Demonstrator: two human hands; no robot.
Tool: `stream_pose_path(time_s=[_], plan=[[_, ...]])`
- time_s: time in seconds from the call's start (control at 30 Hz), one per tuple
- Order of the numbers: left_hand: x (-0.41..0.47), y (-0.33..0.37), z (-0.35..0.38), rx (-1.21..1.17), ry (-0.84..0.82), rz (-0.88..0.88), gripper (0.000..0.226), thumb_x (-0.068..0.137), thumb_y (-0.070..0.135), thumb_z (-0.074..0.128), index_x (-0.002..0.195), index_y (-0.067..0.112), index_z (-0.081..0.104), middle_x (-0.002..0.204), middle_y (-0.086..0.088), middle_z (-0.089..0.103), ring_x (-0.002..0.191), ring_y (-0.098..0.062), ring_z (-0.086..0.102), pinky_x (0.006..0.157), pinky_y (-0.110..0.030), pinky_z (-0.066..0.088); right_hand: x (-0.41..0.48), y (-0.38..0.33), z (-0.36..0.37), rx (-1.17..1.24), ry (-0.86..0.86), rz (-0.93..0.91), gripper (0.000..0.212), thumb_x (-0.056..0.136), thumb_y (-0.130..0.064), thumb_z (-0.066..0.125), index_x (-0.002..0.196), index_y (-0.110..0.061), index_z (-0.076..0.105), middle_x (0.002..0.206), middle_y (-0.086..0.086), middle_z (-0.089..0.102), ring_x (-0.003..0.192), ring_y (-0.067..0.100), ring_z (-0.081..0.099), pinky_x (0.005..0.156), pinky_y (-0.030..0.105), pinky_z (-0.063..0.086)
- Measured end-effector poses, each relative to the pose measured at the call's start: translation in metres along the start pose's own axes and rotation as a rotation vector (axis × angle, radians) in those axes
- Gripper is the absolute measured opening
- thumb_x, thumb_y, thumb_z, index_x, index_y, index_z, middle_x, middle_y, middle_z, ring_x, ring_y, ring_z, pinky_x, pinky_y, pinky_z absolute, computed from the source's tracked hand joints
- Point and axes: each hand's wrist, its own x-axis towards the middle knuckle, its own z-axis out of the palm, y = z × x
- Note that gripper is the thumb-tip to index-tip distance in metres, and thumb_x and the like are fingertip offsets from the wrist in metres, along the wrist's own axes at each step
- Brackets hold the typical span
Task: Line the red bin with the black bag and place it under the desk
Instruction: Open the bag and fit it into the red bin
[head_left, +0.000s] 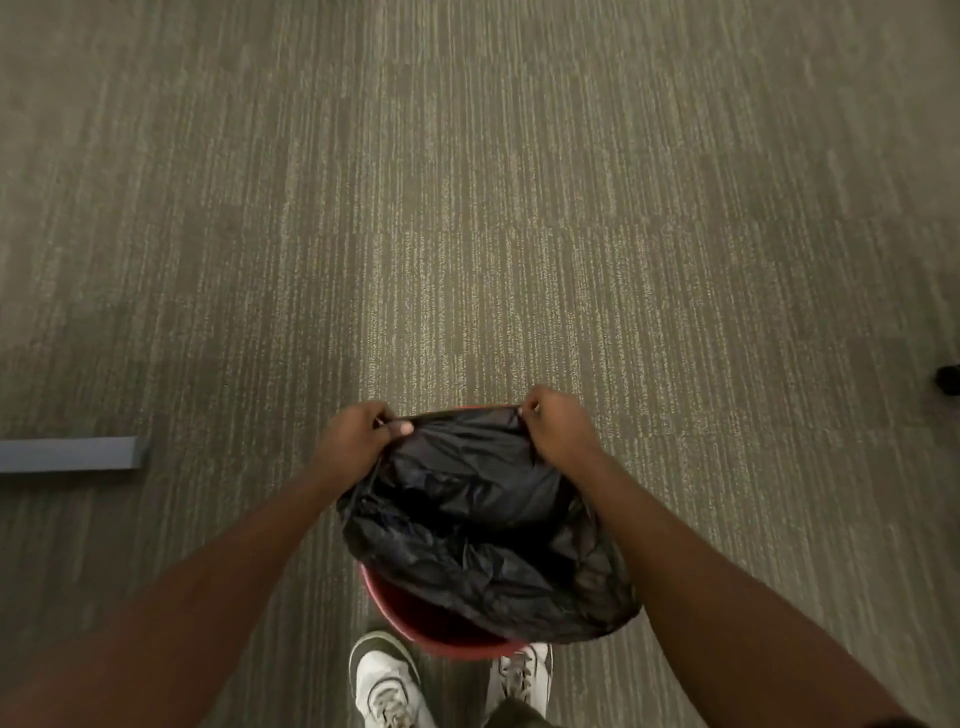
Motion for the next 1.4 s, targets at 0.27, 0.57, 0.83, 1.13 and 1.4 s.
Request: stream_pose_path(time_s=[0.27,0.57,0.83,1.13,1.4], plan=[[0.06,-0.011,0.03,0.166,0.084,-0.053,0.035,0.089,0.048,0.054,0.076,0.016,0.059,0.071,-0.006,0.06,0.069,-0.026,0.058,0.063,-0.034,0.046,0.057,0.044,0.007,-0.009,-0.024,0.131,0.043,0.083,-0.025,0.069,0.048,-0.012,0.048,0.048,0.005,0.048,0.047,0.02,0.047,0.051,0.029,0.034],[0.075,-0.022,0.045,-0.05,0.021,-0.052,0.033,0.077,0.037,0.074,0.069,0.007,0.063,0.067,-0.011,0.065,0.066,-0.025,0.06,0.061,-0.032,0.043,0.07,0.065,0.034,0.165,-0.035,0.248,0.042,0.076,-0.023,0.071,0.045,-0.011,0.045,0.045,0.004,0.042,0.048,0.021,0.044,0.047,0.028,0.029],[0.087,-0.029,0.055,0.3,-0.12,-0.324,0.031,0.082,0.031,0.068,0.076,0.0,0.069,0.086,-0.022,0.069,0.079,-0.034,0.064,0.066,-0.034,0.048,0.074,0.068,0.047,-0.07,-0.21,0.376,0.028,0.075,-0.022,0.074,0.071,-0.001,0.057,0.071,0.011,0.055,0.07,0.026,0.057,0.058,0.031,0.045],[0.047,-0.033,0.035,0.022,-0.128,-0.475,0.099,0.077,0.082,0.029,0.125,-0.001,0.054,0.132,-0.029,0.053,0.119,-0.044,0.052,0.098,-0.051,0.043,0.024,0.088,0.028,0.323,-0.22,0.48,0.074,0.091,-0.058,0.045,0.126,0.007,0.053,0.131,0.027,0.054,0.12,0.04,0.053,0.095,0.042,0.044],[-0.046,0.009,0.083,0.258,0.429,-0.451,0.077,0.07,0.062,0.064,0.106,-0.004,0.044,0.108,-0.031,0.058,0.097,-0.047,0.058,0.077,-0.05,0.05,-0.113,0.088,0.042,0.528,0.163,0.815,0.097,0.076,-0.06,0.064,0.137,0.007,0.028,0.132,0.027,0.047,0.119,0.04,0.051,0.094,0.05,0.048]])
